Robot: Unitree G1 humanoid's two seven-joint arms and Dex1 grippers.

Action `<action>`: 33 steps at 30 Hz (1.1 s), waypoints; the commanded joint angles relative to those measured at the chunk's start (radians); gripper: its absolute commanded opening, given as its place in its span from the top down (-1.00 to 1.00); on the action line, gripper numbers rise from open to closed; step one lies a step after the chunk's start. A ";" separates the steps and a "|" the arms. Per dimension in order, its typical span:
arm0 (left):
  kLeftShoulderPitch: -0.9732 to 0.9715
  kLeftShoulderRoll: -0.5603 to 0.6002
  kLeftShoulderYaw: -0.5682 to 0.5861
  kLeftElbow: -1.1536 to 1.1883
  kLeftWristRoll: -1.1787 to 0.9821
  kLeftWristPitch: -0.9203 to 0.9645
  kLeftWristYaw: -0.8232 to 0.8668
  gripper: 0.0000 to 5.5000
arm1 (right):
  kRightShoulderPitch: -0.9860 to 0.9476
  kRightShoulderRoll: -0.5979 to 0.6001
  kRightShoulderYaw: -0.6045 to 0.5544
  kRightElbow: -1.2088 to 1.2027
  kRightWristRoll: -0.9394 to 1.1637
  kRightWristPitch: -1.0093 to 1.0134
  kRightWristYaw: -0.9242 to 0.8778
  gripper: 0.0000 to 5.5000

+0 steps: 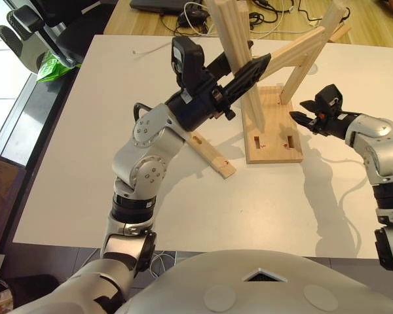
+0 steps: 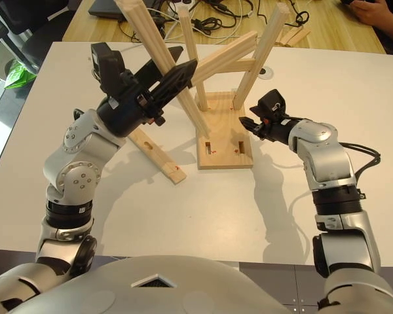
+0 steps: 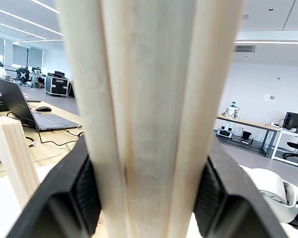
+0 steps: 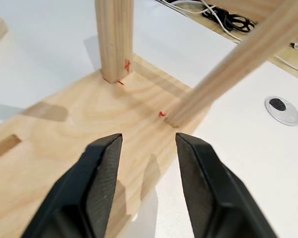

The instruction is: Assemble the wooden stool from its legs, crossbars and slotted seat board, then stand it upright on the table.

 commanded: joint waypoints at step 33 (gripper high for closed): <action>0.098 0.031 0.050 0.131 0.192 -0.175 -0.259 0.25 | -0.001 0.035 -0.056 -0.162 0.108 0.172 0.304 0.28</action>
